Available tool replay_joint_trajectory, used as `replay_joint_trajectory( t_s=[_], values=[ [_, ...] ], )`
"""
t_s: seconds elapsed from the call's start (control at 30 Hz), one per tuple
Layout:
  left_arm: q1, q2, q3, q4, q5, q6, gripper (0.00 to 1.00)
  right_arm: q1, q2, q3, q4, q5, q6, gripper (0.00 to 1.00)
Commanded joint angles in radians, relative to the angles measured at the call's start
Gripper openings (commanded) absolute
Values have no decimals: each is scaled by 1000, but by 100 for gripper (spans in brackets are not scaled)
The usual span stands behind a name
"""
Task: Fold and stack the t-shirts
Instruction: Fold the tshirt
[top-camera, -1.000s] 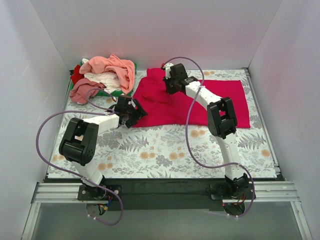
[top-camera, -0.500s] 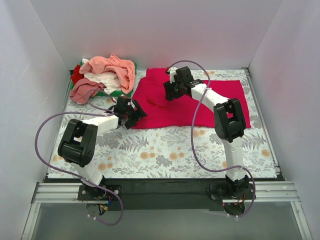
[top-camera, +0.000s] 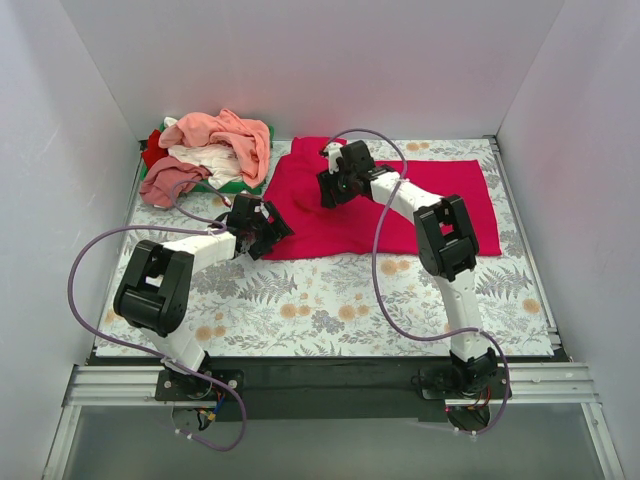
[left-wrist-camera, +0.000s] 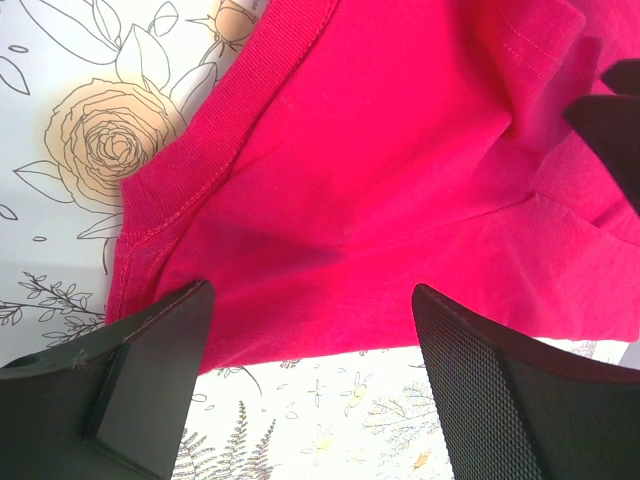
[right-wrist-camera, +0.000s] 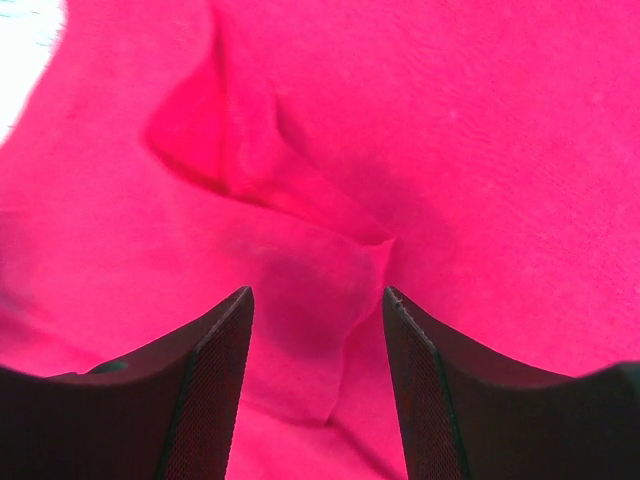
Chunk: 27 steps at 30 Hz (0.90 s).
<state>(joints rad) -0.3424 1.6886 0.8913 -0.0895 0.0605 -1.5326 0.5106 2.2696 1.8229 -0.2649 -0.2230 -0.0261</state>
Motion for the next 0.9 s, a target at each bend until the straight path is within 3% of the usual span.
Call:
replay_joint_trajectory(
  t_s=[0.0,0.17,0.27,0.3,0.33,0.4,0.67,0.87],
  values=[
    [5,-10,-37,-115,-14,22,80,-3,30,65,15,31,8,61],
    [5,-9,-37,-113,-13,23,80,-3,87,125,15,31,9,52],
    [5,-6,-37,-112,-19,25,80,-3,99,141,20,36,18,29],
    [5,-4,-38,-113,-16,23,80,-4,102,144,21,49,41,15],
    [5,-6,-37,-113,-14,26,80,-4,102,145,21,74,48,8],
    [5,-4,-38,-115,-16,26,79,-4,99,147,20,91,48,1],
    [5,-13,-52,-116,-28,22,79,-6,76,124,26,249,103,1],
    [6,-17,-52,-119,-27,22,79,-9,70,118,29,275,115,3]
  ],
)
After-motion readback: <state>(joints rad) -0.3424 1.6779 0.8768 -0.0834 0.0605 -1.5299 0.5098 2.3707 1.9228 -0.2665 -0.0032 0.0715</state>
